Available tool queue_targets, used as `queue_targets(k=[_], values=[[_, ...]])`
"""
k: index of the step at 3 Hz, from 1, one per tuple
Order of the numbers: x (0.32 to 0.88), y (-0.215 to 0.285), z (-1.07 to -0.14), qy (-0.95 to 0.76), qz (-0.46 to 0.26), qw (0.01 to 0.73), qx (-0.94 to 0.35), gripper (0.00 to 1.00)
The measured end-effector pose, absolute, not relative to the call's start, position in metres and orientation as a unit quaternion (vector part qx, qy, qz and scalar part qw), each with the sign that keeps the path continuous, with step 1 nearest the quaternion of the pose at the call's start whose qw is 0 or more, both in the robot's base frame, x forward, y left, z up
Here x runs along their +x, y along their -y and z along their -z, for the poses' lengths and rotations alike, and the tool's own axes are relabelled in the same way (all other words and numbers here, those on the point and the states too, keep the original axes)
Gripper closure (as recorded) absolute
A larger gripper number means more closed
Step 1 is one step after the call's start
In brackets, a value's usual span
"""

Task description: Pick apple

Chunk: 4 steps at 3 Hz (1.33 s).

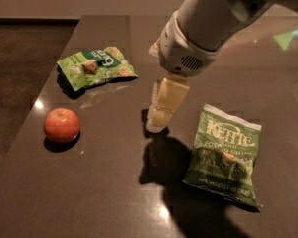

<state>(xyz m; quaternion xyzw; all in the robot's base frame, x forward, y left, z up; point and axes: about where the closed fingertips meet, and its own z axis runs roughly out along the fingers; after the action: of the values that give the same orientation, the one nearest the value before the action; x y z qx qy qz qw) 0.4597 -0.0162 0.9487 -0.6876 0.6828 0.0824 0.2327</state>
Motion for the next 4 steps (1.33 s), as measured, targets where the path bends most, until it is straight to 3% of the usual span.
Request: queue_targets(k=[4], values=[[0.455,-0.13,-0.883,-0.695,-0.122,0.209,-0.677,0.0]])
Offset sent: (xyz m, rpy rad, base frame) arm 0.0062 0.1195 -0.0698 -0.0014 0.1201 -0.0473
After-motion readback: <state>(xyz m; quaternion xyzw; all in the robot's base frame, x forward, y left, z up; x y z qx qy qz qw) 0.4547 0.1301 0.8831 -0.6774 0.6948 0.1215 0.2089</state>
